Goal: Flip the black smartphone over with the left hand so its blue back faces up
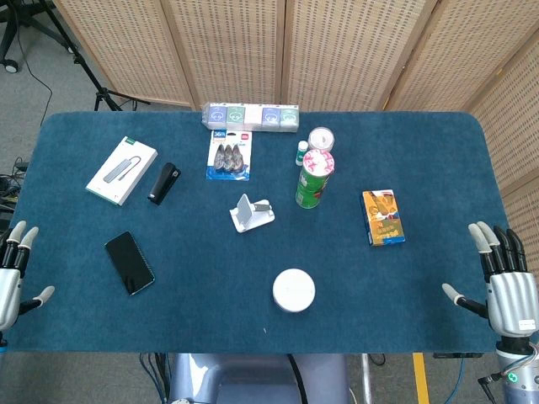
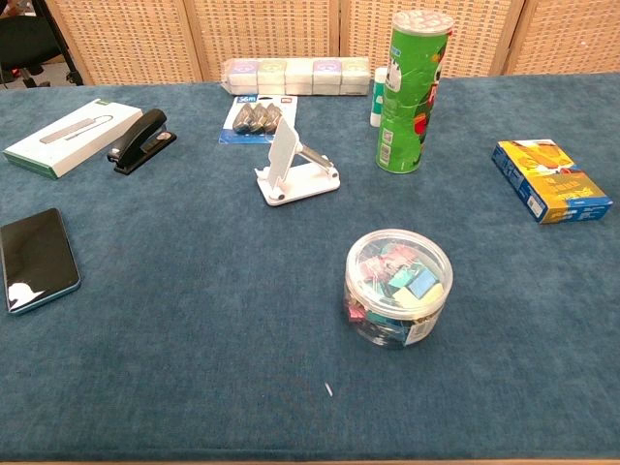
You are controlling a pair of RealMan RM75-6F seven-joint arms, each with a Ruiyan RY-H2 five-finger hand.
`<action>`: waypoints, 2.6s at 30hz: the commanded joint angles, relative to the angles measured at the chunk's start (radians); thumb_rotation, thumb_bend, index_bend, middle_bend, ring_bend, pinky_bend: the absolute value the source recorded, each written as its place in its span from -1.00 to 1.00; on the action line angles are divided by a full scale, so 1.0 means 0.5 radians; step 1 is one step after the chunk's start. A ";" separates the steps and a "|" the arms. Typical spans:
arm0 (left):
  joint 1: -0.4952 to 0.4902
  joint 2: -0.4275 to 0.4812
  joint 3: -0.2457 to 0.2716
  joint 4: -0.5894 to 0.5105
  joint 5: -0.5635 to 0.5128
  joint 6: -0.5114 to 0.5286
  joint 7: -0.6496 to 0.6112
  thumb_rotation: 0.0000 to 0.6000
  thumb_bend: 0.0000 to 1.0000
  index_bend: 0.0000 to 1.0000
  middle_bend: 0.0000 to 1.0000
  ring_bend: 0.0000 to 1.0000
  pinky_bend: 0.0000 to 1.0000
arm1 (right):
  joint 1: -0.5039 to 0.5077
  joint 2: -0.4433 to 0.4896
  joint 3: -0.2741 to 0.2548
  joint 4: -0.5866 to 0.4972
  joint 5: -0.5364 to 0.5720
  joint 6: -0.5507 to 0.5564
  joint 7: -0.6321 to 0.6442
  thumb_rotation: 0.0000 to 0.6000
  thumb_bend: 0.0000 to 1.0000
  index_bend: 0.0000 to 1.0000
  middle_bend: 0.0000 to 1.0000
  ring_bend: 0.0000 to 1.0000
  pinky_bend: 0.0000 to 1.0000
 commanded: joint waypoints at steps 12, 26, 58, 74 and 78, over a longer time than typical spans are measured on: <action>-0.142 -0.050 0.155 0.367 0.132 -0.345 -0.238 1.00 -0.65 -1.00 -1.00 -1.00 -0.96 | -0.001 0.005 0.001 -0.015 0.000 0.001 -0.006 1.00 -1.00 -0.97 -1.00 -1.00 -1.00; -0.394 -0.417 0.229 1.108 0.345 -0.535 -0.755 1.00 -0.28 -0.53 -1.00 -1.00 -0.96 | -0.002 -0.005 0.003 -0.027 0.017 -0.013 -0.041 1.00 -1.00 -0.96 -1.00 -1.00 -1.00; -0.466 -0.880 0.292 1.732 0.324 -0.530 -0.918 1.00 -0.29 -0.49 -1.00 -1.00 -0.96 | -0.001 0.003 0.006 -0.039 0.050 -0.049 -0.038 1.00 -1.00 -0.97 -1.00 -1.00 -1.00; -0.519 -0.957 0.257 1.821 0.248 -0.613 -0.833 1.00 -0.29 -0.49 -1.00 -1.00 -0.96 | -0.005 0.020 0.012 -0.060 0.060 -0.049 -0.010 1.00 -1.00 -0.97 -1.00 -1.00 -1.00; -0.536 -0.977 0.256 1.833 0.240 -0.636 -0.810 1.00 -0.29 -0.49 -1.00 -1.00 -0.96 | -0.007 0.023 0.014 -0.065 0.067 -0.052 -0.004 1.00 -1.00 -0.97 -1.00 -1.00 -1.00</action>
